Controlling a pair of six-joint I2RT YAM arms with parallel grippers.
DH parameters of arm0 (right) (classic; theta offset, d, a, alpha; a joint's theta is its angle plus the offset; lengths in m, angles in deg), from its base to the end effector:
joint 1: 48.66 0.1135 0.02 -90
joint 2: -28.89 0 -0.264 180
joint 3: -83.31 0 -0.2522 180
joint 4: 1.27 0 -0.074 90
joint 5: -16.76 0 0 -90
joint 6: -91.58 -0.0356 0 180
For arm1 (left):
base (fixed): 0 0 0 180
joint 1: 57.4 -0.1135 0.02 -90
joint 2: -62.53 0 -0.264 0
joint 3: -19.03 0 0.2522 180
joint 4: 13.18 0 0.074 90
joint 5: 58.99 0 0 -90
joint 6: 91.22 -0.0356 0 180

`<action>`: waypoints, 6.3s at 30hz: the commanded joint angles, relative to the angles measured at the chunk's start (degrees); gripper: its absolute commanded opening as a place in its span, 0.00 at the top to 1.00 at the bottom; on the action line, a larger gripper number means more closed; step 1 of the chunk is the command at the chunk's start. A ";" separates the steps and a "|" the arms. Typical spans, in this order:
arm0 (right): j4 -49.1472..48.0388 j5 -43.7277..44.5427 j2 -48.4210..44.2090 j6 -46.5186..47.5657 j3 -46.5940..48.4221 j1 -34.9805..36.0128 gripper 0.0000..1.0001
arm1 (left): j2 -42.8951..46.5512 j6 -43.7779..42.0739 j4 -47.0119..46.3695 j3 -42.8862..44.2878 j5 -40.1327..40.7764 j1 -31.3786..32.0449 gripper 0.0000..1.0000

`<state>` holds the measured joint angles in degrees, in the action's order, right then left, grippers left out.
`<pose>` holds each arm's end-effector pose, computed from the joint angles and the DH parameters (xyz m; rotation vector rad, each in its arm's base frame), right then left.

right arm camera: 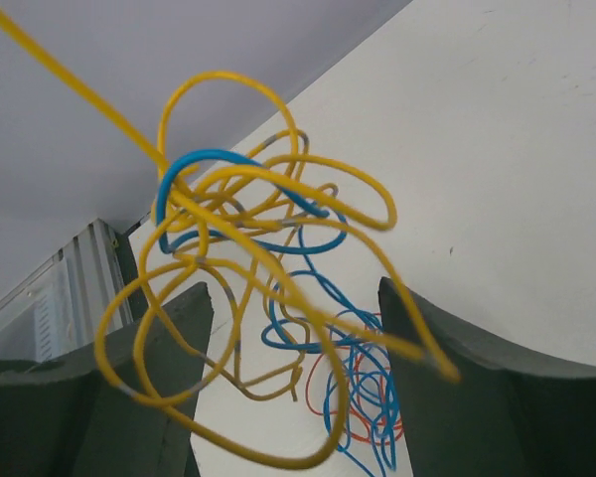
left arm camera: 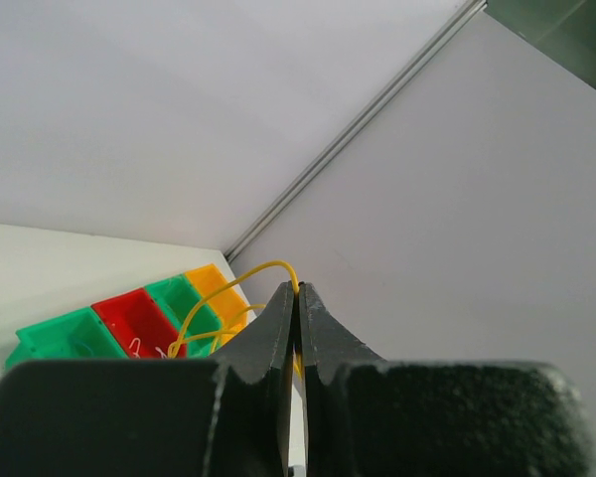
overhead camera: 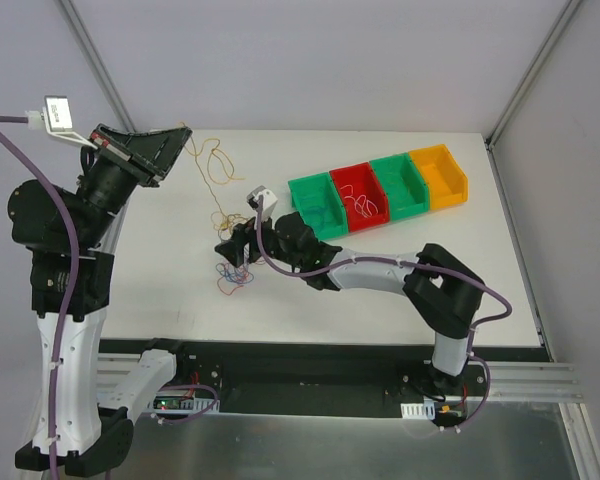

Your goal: Untangle the cables

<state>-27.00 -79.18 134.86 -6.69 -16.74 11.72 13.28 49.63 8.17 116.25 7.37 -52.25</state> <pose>0.2087 0.3745 0.2561 -0.8100 1.4606 1.0073 0.1101 -0.0243 0.5486 -0.0875 1.2134 -1.0890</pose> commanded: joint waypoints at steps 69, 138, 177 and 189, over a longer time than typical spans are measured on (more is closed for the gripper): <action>31.30 10.95 -5.08 10.56 33.02 5.71 0.33 | -0.76 -6.47 -9.53 14.10 11.51 -0.58 1.00; 44.67 -5.23 -21.86 -21.61 33.91 -3.69 0.99 | -7.60 6.10 -51.72 -71.86 0.42 18.94 0.74; 62.09 -2.16 -31.97 -1.49 23.93 -8.88 0.99 | 22.89 -13.93 2.67 -42.98 5.53 6.89 1.00; 47.75 1.98 -14.23 0.53 4.30 -3.34 0.95 | 10.33 -20.53 10.77 -6.76 2.37 6.89 1.00</action>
<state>26.90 -79.64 117.57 -7.85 -11.93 8.03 26.67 32.59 16.33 100.25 10.91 -45.13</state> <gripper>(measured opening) 0.022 0.002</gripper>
